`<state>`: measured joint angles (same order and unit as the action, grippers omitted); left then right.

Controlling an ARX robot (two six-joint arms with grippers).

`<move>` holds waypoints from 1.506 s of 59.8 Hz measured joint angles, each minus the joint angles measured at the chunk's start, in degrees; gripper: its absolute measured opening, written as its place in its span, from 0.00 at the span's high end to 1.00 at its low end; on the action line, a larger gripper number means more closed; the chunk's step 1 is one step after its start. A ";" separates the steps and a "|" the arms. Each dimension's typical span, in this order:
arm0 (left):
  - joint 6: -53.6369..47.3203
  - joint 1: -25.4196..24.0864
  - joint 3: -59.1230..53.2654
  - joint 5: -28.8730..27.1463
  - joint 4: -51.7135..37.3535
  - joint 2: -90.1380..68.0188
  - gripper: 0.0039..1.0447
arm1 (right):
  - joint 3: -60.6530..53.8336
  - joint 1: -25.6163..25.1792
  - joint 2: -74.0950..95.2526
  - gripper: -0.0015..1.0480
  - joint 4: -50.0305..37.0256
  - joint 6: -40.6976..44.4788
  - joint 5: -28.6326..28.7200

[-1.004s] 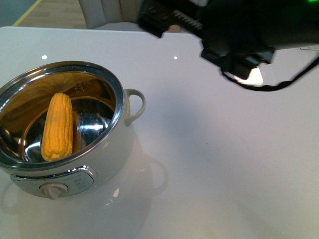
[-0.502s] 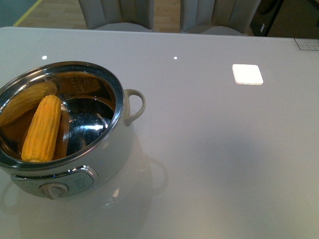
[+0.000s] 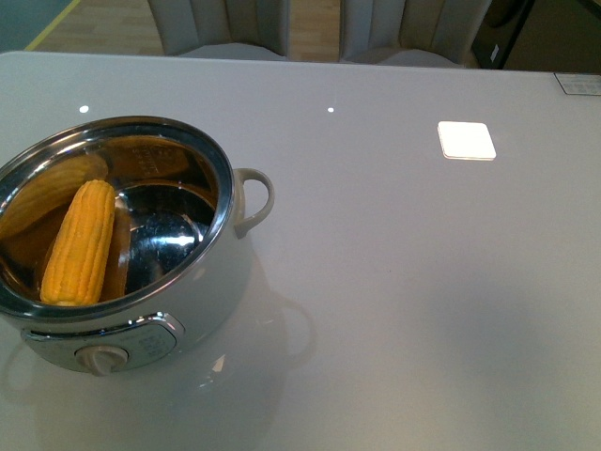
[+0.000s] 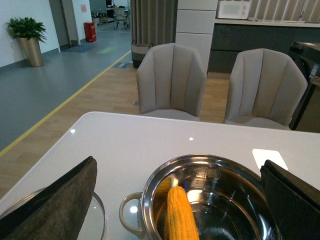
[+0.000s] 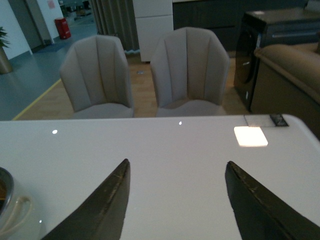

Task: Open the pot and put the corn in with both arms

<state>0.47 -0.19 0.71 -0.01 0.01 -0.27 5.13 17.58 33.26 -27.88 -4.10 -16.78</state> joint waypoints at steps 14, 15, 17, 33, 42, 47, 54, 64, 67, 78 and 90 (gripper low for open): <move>-0.02 0.00 0.00 0.00 0.00 0.00 0.06 | -2.56 -6.34 -7.30 0.88 5.29 2.95 6.10; -0.02 0.00 0.00 0.00 0.00 0.00 0.06 | -2.69 -6.75 -7.87 0.91 5.68 3.10 6.54; -0.02 0.00 0.00 0.00 0.00 0.00 0.06 | -2.84 -7.39 -8.81 0.96 6.32 3.26 7.26; -0.02 0.00 0.00 0.00 0.00 0.00 0.06 | -4.11 -15.74 -14.82 0.98 9.40 3.76 16.02; -0.02 0.00 0.00 0.00 0.00 0.00 0.06 | -4.11 -17.29 -17.81 0.98 12.39 3.78 16.63; -0.02 0.00 0.00 0.02 0.00 0.00 0.06 | -4.11 -17.35 -19.39 0.98 14.01 3.78 16.61; -0.02 0.00 0.00 0.00 0.00 0.00 0.06 | -4.11 -17.38 -21.16 0.98 15.69 3.78 16.61; -0.02 0.00 0.00 0.00 0.00 0.00 0.06 | -4.11 -17.38 -23.30 0.98 17.88 3.78 16.63; -0.02 0.00 0.00 0.02 0.00 0.00 0.06 | -4.11 -17.38 -26.80 0.98 22.77 3.78 16.70; -0.02 0.00 0.00 0.00 0.00 0.00 0.06 | -4.11 -17.40 -32.74 0.98 27.69 3.78 16.63; -0.02 0.00 0.00 0.00 0.00 0.00 0.06 | -4.11 -17.40 -32.89 0.90 27.80 3.85 16.63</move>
<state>0.45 -0.19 0.71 -0.01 0.01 -0.27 1.02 0.19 0.36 -0.08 -0.25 -0.14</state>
